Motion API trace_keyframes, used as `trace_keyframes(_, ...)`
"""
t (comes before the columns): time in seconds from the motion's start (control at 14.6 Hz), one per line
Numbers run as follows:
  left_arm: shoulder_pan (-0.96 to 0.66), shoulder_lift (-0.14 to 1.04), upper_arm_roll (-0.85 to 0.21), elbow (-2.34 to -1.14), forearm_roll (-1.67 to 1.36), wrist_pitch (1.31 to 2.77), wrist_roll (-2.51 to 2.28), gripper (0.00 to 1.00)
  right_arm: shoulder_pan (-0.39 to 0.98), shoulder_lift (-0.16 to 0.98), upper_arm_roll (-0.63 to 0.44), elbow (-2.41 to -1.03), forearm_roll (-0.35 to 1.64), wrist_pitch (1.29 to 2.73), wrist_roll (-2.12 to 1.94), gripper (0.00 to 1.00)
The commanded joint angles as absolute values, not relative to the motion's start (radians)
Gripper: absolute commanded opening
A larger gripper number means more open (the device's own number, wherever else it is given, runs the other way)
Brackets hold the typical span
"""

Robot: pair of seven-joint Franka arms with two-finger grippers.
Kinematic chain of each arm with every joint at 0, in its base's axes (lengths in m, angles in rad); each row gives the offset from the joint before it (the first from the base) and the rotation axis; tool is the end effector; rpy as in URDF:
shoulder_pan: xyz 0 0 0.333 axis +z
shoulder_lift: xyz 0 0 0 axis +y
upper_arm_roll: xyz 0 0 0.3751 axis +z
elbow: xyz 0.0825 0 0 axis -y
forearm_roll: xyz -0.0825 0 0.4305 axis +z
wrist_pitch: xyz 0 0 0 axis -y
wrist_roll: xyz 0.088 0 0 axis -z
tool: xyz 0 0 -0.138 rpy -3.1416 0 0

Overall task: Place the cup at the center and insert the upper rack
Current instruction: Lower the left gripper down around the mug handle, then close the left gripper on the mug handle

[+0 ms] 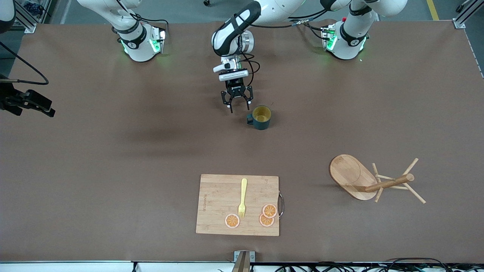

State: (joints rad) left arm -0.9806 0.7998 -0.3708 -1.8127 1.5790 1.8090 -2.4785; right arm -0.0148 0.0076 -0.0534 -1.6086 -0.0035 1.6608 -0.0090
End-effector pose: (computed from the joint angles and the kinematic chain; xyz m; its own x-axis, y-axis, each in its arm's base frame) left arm 0.2716 -0.6292 0.1053 0.4419 0.0312 0.8965 0.1554 -0.9869 -0.0423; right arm 0.6118 -0.0421 0.6364 0.9973 -0.0588 0.0446 -0.0590 -0.9982 0.0043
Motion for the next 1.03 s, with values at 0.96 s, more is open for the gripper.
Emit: trace_keyframes(0.96,-0.977,0.842,-0.296,-1.789,1.634,1.855,-2.442,0.68,-0.023,-0.009,-0.037,-1.618,-0.012,1.667,-0.02,1.0)
